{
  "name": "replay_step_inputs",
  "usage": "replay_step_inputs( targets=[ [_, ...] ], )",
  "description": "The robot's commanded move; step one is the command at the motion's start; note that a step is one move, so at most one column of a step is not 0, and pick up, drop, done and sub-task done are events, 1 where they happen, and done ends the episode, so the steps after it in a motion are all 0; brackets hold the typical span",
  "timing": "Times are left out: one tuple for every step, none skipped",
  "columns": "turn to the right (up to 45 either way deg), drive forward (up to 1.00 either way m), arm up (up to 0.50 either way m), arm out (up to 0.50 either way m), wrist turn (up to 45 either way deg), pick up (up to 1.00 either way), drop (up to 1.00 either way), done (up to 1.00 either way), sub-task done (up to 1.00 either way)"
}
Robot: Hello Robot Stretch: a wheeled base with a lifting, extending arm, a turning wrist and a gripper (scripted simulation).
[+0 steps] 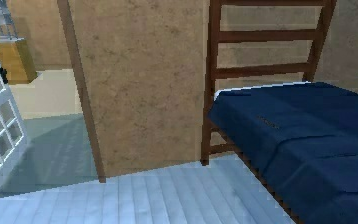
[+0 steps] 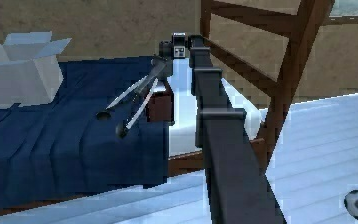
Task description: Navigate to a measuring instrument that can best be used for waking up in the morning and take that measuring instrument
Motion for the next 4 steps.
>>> replay_step_inputs(
  targets=[
    [0.0,0.0,0.0,0.0,45.0,0.0,0.0,0.0,0.0],
    [0.0,0.0,0.0,0.0,45.0,0.0,0.0,0.0,0.0],
    [0.0,0.0,0.0,0.0,9.0,0.0,0.0,0.0,0.0],
    [0.0,0.0,-0.24,0.0,0.0,0.0,0.0,0.0,0.0]
  ],
)
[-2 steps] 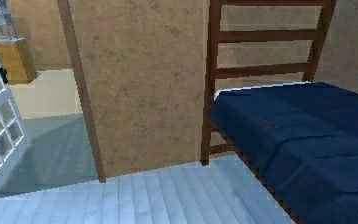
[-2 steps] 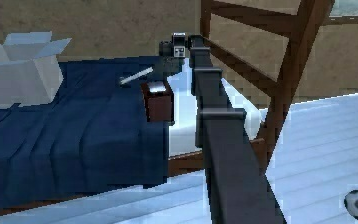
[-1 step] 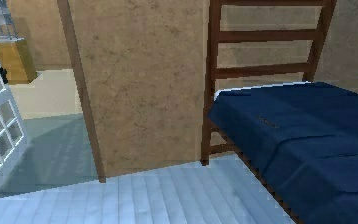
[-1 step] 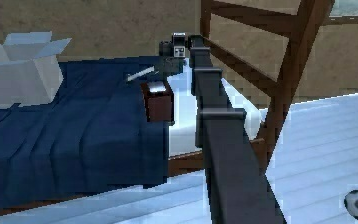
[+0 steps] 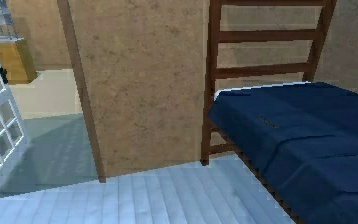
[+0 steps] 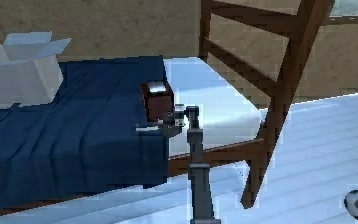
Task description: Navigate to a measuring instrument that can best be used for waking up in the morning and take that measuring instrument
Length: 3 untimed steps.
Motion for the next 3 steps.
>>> replay_step_inputs(
  targets=[
    [0.0,0.0,0.0,0.0,0.0,1.0,0.0,0.0,0.0],
    [0.0,0.0,0.1,0.0,0.0,0.0,0.0,0.0,0.0],
    [0.0,0.0,0.0,0.0,0.0,0.0,0.0,1.0,0.0]
  ],
)
